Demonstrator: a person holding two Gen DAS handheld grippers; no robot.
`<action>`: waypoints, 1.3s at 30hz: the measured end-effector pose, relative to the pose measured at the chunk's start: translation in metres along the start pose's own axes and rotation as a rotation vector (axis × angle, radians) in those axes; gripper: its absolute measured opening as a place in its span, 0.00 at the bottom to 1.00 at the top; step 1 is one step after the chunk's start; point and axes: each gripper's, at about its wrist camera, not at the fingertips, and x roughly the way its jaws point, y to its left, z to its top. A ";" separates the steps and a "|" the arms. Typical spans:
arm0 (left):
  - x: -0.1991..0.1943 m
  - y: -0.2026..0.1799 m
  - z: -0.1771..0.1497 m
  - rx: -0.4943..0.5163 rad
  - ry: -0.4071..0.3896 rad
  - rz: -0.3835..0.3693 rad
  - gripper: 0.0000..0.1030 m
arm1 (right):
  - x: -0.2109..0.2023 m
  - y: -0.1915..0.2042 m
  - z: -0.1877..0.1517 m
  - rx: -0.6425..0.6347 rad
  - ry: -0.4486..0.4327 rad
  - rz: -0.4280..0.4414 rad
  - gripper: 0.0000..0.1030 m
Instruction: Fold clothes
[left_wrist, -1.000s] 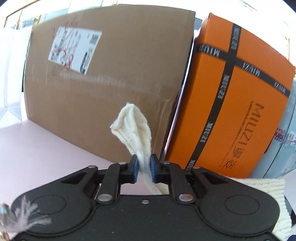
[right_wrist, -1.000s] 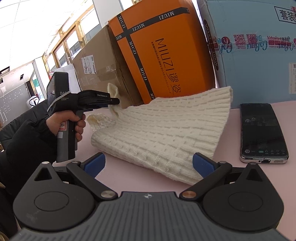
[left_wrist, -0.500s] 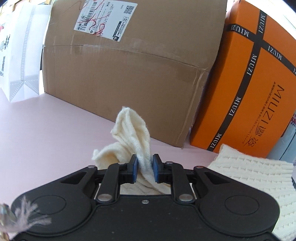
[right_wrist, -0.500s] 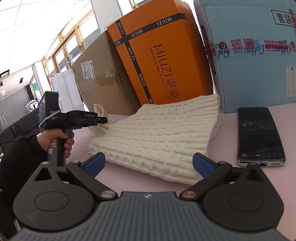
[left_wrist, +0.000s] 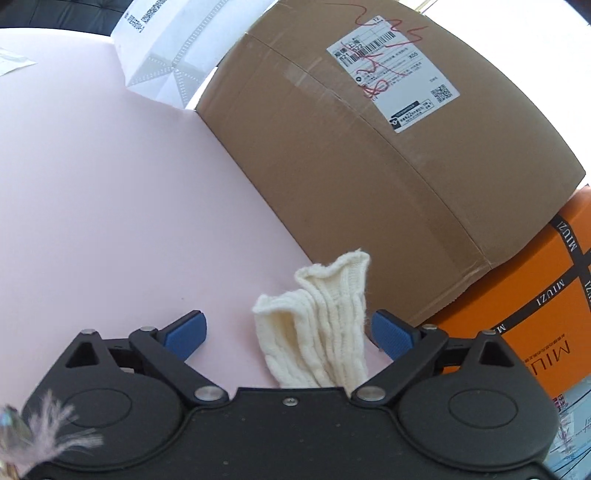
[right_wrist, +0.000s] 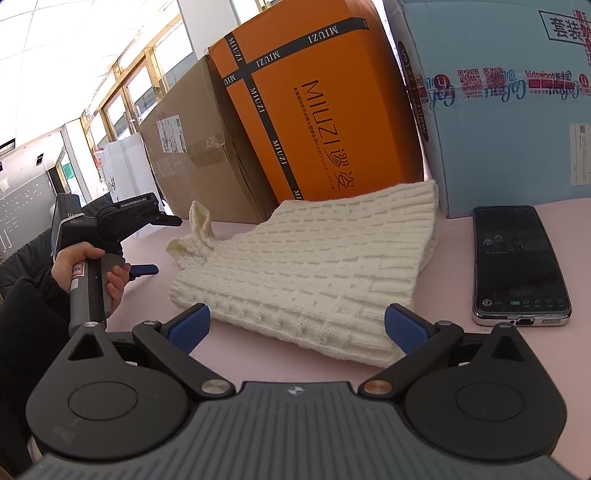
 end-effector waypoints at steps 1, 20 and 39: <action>0.002 -0.001 -0.001 -0.007 0.012 -0.025 0.96 | 0.000 0.000 0.000 0.000 0.000 0.000 0.99; 0.036 -0.063 -0.032 0.414 0.001 0.105 0.40 | 0.001 0.000 -0.001 0.003 0.004 0.000 0.99; -0.051 0.032 -0.014 0.227 -0.069 0.068 0.26 | -0.005 -0.002 0.001 0.016 -0.033 0.026 0.99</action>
